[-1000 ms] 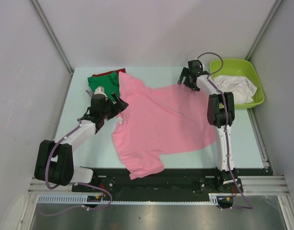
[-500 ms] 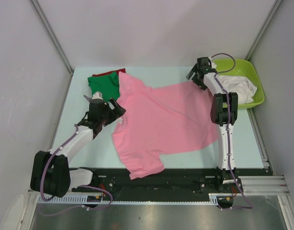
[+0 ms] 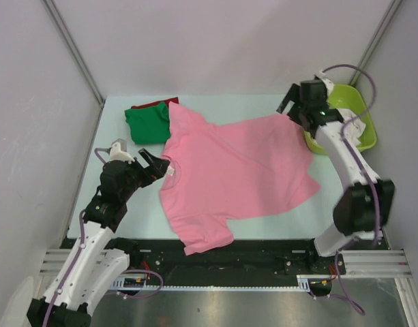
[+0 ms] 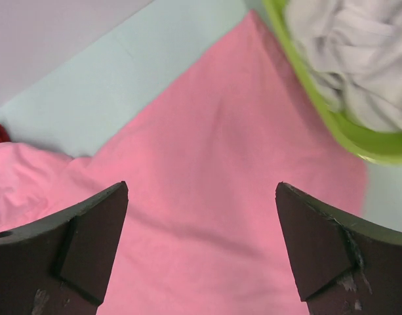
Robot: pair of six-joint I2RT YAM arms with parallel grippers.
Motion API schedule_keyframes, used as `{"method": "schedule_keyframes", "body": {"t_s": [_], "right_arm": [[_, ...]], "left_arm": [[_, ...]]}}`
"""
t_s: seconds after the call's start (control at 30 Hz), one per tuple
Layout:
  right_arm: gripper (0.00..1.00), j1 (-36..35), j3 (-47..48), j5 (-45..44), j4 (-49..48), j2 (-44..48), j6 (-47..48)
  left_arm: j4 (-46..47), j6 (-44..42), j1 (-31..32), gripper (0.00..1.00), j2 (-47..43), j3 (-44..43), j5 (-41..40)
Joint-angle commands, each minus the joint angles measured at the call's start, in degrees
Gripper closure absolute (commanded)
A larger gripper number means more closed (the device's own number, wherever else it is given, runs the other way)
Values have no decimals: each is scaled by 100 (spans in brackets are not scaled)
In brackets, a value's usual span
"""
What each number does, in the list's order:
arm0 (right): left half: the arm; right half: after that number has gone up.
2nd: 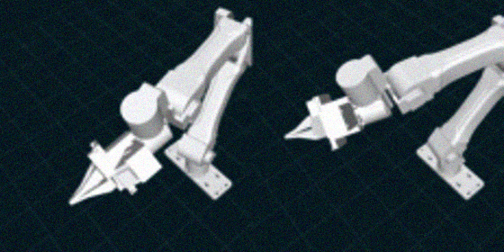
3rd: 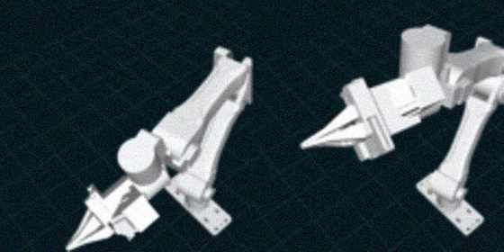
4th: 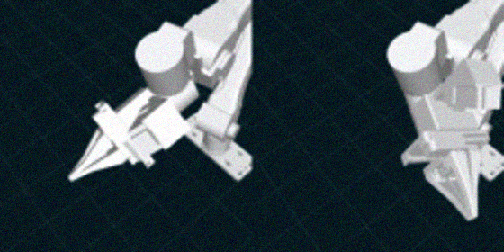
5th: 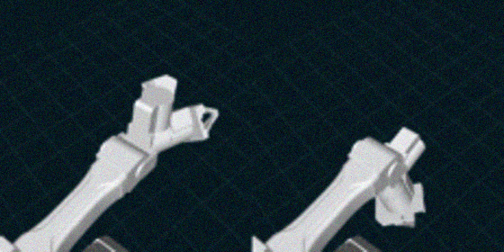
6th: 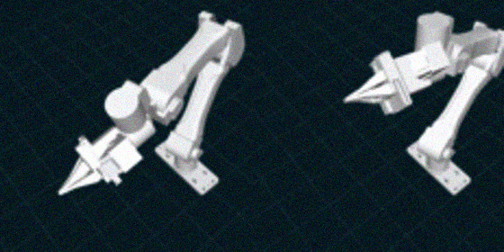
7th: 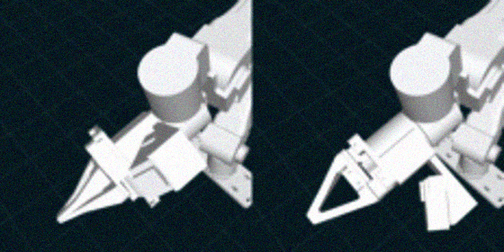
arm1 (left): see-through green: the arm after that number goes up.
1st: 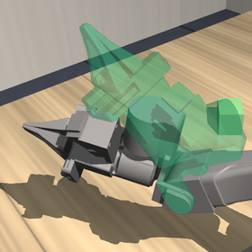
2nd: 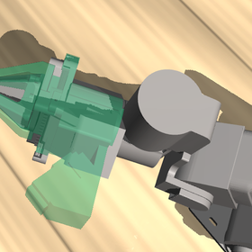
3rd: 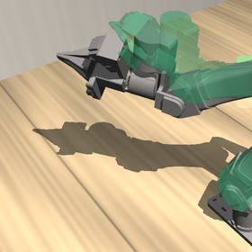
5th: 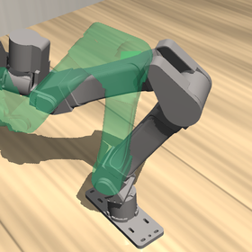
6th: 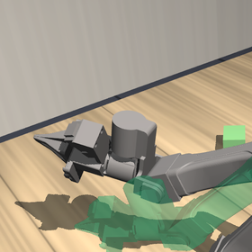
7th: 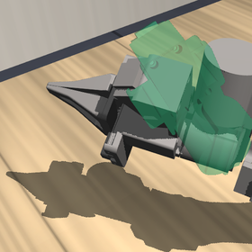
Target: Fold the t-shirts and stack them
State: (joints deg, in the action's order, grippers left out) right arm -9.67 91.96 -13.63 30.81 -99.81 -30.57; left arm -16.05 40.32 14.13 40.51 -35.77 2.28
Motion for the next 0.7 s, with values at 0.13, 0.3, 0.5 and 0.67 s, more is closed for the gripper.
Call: {"method": "schedule_keyframes", "body": {"t_s": [0.13, 0.3, 0.5, 0.67], "right_arm": [[0, 124, -2541, -69, 1101, 2332, -133], [1, 403, -3911, -369, 1524, 3203, -687], [8, 1176, -4757, -307, 1595, 4048, -1250], [10, 1538, -4889, -141, 1420, 3812, -1329]], "left_arm": [[-1110, -366, 28, 5, -1018, 44, 518], [-1146, -366, 28, 5, -1160, 105, 1123], [-1216, -481, 28, 5, -1256, 175, 1520], [-1268, -498, 28, 5, -1441, 325, 1776]]}}
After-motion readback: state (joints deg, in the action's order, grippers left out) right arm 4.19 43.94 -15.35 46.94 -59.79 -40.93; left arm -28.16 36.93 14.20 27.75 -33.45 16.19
